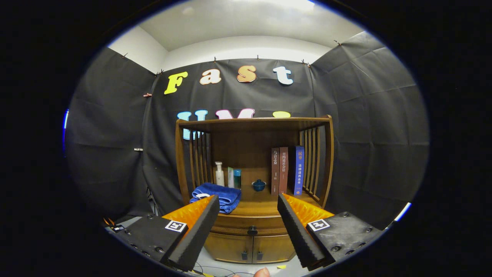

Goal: Pull open the drawer, take out the items inside it, and place them on the countertop above the cabinet.

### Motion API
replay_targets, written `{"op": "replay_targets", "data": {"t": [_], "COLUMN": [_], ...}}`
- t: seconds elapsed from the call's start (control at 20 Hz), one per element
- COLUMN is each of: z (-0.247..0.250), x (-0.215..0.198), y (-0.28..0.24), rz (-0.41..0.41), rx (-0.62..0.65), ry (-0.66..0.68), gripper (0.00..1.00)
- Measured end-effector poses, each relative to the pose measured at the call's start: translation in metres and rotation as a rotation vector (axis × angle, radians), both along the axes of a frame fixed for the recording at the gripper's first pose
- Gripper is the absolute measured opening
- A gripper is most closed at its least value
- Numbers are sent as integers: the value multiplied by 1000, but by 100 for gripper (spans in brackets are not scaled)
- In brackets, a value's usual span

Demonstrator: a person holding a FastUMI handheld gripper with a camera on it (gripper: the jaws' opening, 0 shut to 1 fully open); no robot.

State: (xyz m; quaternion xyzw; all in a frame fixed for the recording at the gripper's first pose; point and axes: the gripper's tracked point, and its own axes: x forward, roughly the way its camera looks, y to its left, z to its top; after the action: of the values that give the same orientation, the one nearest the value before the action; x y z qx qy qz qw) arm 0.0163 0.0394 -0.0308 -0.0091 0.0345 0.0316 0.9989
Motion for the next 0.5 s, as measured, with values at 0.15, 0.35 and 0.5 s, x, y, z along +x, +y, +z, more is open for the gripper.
{"op": "replay_targets", "data": {"t": [0.15, 0.35, 0.5], "z": [-4, -2, 0], "x": [0, 1, 1], "y": [-3, -2, 0], "rz": [-7, -6, -4], "rx": [5, 7, 8], "ry": [7, 4, -3], "gripper": [98, 98, 98]}}
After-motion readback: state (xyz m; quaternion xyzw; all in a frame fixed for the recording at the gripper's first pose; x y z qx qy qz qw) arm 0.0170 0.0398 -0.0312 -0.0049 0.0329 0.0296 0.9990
